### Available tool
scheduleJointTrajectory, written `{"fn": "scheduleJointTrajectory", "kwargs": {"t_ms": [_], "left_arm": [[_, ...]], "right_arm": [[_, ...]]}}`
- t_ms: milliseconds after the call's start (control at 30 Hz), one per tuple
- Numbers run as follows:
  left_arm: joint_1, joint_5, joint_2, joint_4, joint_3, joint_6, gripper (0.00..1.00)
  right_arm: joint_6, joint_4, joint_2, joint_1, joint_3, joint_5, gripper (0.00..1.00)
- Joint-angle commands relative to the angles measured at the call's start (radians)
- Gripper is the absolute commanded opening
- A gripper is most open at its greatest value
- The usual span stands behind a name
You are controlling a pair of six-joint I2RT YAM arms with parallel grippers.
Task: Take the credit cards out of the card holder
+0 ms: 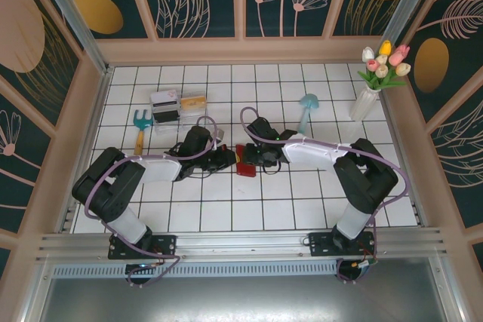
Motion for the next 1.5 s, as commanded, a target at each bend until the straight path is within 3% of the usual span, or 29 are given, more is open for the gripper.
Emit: {"fn": "scheduleJointTrajectory", "kwargs": {"t_ms": [0, 300, 633, 1033, 1133, 1233, 1333, 1467], "left_arm": [[-0.006, 0.020, -0.012, 0.038, -0.005, 0.002, 0.01], [-0.007, 0.010, -0.018, 0.024, -0.006, 0.010, 0.01], [-0.007, -0.075, -0.045, -0.085, 0.002, 0.064, 0.00], [-0.005, -0.102, -0.040, -0.112, 0.003, 0.065, 0.00], [-0.006, -0.102, -0.038, -0.116, 0.006, 0.065, 0.00], [-0.007, -0.117, -0.034, -0.146, 0.017, 0.068, 0.05], [-0.007, -0.144, -0.034, -0.202, 0.042, 0.079, 0.23], [-0.007, -0.191, -0.060, -0.275, 0.070, 0.103, 0.36]], "right_arm": [[-0.016, 0.028, 0.003, -0.003, 0.032, -0.034, 0.44], [-0.013, -0.043, 0.036, -0.003, 0.031, 0.032, 0.42], [0.022, -0.124, -0.003, -0.008, 0.015, 0.161, 0.39], [0.065, -0.135, -0.048, -0.024, -0.010, 0.190, 0.37], [0.040, -0.094, -0.059, -0.026, -0.020, 0.140, 0.37], [0.025, -0.002, -0.090, -0.029, -0.046, 0.056, 0.37], [0.018, 0.024, -0.079, -0.035, -0.035, 0.009, 0.38], [0.023, -0.036, 0.013, -0.031, 0.019, -0.004, 0.34]]}}
